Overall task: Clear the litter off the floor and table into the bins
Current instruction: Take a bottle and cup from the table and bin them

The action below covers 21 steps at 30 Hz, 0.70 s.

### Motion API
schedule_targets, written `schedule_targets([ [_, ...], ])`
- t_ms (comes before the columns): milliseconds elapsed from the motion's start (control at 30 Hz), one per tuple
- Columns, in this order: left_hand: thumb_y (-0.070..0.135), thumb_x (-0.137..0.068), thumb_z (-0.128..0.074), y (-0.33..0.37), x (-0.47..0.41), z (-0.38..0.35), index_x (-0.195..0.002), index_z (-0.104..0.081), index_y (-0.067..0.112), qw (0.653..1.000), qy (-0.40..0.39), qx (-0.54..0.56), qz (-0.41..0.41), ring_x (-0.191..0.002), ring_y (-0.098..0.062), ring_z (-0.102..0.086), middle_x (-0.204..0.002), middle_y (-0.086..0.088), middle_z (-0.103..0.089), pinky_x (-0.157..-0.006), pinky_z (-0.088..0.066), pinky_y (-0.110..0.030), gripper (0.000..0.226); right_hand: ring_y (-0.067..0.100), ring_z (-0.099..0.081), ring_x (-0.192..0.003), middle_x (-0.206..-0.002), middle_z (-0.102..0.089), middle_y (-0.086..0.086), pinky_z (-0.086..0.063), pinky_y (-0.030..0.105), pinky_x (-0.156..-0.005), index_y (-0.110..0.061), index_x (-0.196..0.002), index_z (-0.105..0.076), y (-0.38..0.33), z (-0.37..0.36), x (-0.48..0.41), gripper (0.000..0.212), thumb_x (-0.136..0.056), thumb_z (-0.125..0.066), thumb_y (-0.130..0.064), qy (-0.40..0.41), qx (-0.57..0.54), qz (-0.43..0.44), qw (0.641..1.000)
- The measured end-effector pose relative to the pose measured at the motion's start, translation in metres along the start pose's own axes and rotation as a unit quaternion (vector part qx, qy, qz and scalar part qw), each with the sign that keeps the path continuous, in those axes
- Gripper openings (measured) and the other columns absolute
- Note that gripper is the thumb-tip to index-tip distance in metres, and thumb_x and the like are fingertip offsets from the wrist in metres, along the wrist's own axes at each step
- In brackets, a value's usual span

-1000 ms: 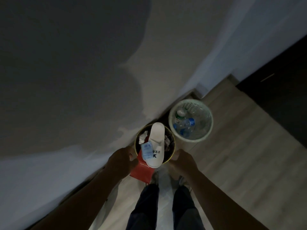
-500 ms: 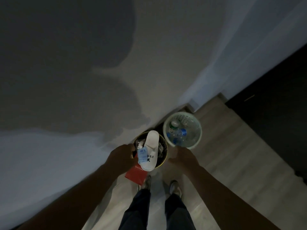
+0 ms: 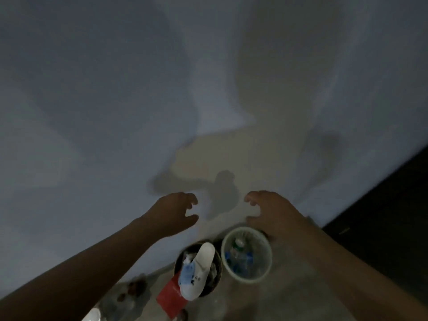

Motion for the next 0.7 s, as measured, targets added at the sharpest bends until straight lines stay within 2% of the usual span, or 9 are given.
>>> schedule_targets([
  [233, 0.043, -0.087, -0.061, 0.003, 0.08, 0.115, -0.128, -0.052, 0.028, 0.988, 0.14, -0.042, 0.042, -0.105, -0.01, -0.059, -0.119, 0.009, -0.061, -0.09, -0.044, -0.021, 0.044, 0.017, -0.055, -0.111, -0.121, -0.059, -0.001, -0.039, 0.025, -0.089, -0.023, -0.124, -0.057, -0.124, 0.089, 0.012, 0.047, -0.081, -0.068, -0.034, 0.062, 0.13, 0.18, 0.973],
  [400, 0.045, -0.087, -0.061, -0.025, 0.176, 0.184, -0.128, -0.051, 0.031, 0.967, 0.223, -0.062, 0.105, -0.103, -0.006, -0.058, -0.118, 0.012, -0.06, -0.084, -0.042, -0.016, 0.045, 0.016, -0.055, -0.11, -0.118, -0.059, -0.003, -0.043, 0.03, -0.094, -0.025, -0.124, -0.056, -0.242, 0.122, 0.037, 0.045, -0.081, -0.067, -0.037, 0.082, 0.143, 0.288, 0.943],
  [467, 0.046, -0.087, -0.06, -0.04, 0.223, 0.204, -0.128, -0.051, 0.032, 0.953, 0.262, -0.07, 0.136, -0.104, -0.006, -0.058, -0.118, 0.013, -0.06, -0.085, -0.044, -0.018, 0.044, 0.016, -0.057, -0.107, -0.115, -0.06, -0.003, -0.045, 0.034, -0.091, -0.024, -0.12, -0.058, -0.292, 0.129, 0.053, 0.042, -0.081, -0.067, -0.036, 0.102, 0.143, 0.335, 0.926],
  [600, 0.047, -0.087, -0.059, -0.07, 0.331, 0.216, -0.126, -0.052, 0.035, 0.922, 0.322, -0.077, 0.201, -0.101, -0.001, -0.057, -0.117, 0.017, -0.059, -0.083, -0.043, -0.013, 0.041, 0.007, -0.055, -0.109, -0.12, -0.058, -0.011, -0.044, 0.025, -0.091, -0.03, -0.124, -0.056, -0.387, 0.121, 0.097, 0.044, -0.082, -0.065, -0.039, 0.124, 0.126, 0.421, 0.89],
  [700, 0.047, -0.086, -0.06, -0.09, 0.419, 0.216, -0.124, -0.053, 0.035, 0.899, 0.353, -0.074, 0.25, -0.099, 0.0, -0.058, -0.116, 0.018, -0.059, -0.079, -0.045, -0.013, 0.04, 0.005, -0.054, -0.108, -0.12, -0.058, -0.013, -0.044, 0.025, -0.092, -0.032, -0.124, -0.056, -0.455, 0.096, 0.138, 0.043, -0.083, -0.064, -0.042, 0.116, 0.114, 0.478, 0.863],
])
Point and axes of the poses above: each hand's wrist, its own x-axis away from the middle knuckle, its own z-axis out of the back of the hand, y = z × x, the point moved 9 cm from there along -x, towards the middle knuckle
